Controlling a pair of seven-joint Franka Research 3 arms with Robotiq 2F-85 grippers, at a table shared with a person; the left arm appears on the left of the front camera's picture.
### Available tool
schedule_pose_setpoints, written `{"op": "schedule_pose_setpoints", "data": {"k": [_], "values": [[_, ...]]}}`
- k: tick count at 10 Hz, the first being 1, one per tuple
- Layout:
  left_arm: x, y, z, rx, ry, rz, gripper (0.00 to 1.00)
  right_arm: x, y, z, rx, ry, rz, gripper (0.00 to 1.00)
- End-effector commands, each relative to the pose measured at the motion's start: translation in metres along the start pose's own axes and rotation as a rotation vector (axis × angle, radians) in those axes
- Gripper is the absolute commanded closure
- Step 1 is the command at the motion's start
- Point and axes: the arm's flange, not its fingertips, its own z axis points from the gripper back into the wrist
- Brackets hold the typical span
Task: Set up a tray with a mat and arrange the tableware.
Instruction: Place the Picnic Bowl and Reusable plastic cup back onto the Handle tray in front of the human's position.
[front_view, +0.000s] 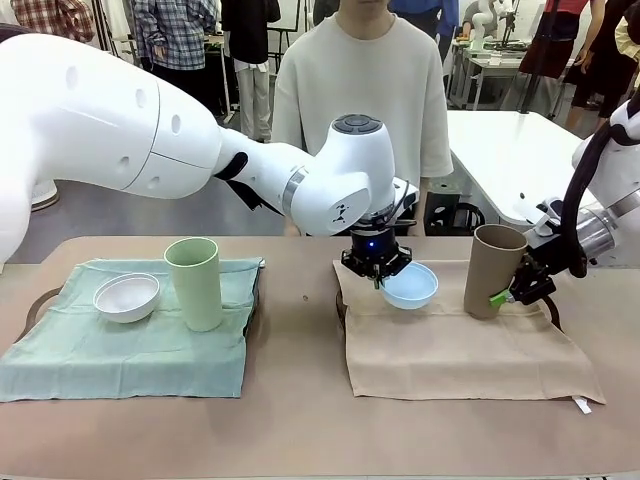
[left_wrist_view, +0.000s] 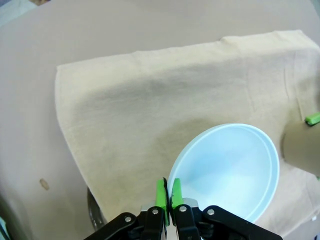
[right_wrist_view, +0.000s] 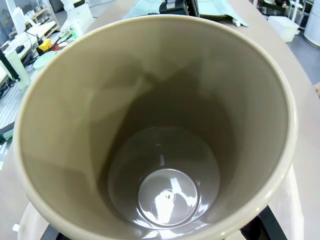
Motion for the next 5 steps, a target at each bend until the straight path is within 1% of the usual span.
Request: {"op": "schedule_pose_setpoints", "data": {"k": [1, 5], "values": [[0.005, -0.003, -0.003, -0.003, -0.003, -0.015, 0.96, -0.006, -0.009, -0.003, -0.019, -0.023, 0.011, 0.19], [0.008, -0.002, -0.016, -0.009, 0.043, 0.001, 0.96, -0.008, -0.011, -0.003, -0.016, -0.026, 0.008, 0.19]]}}
